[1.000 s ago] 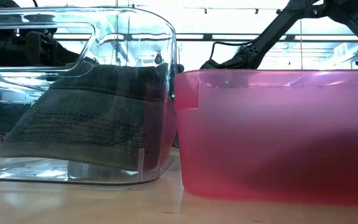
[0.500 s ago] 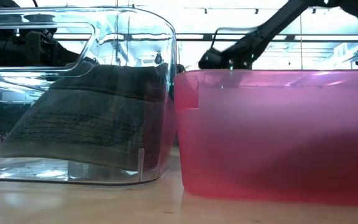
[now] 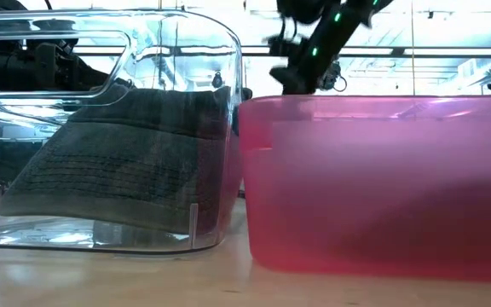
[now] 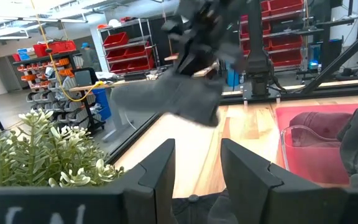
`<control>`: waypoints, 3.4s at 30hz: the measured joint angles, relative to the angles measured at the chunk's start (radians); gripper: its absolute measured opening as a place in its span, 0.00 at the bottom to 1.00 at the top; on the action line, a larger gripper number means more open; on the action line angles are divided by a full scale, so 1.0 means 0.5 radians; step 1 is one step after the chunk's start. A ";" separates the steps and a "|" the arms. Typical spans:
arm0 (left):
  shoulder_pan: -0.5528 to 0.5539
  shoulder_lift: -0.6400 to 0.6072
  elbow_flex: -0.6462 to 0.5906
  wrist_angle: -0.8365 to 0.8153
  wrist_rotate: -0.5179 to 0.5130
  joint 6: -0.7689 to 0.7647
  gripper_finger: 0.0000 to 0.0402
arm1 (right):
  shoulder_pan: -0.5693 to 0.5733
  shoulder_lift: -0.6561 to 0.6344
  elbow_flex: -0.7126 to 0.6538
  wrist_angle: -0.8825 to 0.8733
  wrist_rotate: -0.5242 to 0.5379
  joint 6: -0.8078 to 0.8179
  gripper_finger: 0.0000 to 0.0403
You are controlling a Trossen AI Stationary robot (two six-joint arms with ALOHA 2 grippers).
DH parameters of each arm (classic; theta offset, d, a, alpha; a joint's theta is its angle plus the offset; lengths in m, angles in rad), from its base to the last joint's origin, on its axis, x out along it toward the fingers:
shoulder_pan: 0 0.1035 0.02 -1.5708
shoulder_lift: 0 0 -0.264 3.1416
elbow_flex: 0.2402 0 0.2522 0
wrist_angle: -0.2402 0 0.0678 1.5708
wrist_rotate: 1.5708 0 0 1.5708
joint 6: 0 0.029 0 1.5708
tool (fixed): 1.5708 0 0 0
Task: Pick & Place hat
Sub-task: Put the top black cap into the transparent bin
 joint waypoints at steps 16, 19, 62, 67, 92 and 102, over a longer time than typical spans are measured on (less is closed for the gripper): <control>0.000 0.000 0.001 0.000 0.000 0.000 0.33 | 0.678 -0.115 0.012 -0.017 0.193 0.396 0.00; 0.000 0.000 0.001 0.000 0.000 0.000 0.33 | 0.753 -0.115 0.012 -0.019 0.194 0.494 0.00; 0.000 0.000 0.001 0.001 0.000 0.001 0.33 | 1.009 0.717 0.667 -0.053 -0.116 0.926 0.01; 0.000 -0.001 0.000 0.000 0.000 0.000 0.33 | 0.931 0.859 0.667 -0.051 -0.322 0.964 0.01; -0.001 -0.001 0.000 0.000 0.000 0.000 0.33 | 0.817 0.899 0.648 -0.240 -0.579 0.777 0.06; 0.000 0.000 0.000 0.001 0.000 0.000 0.33 | 0.868 0.763 0.647 -0.200 -0.562 0.715 0.30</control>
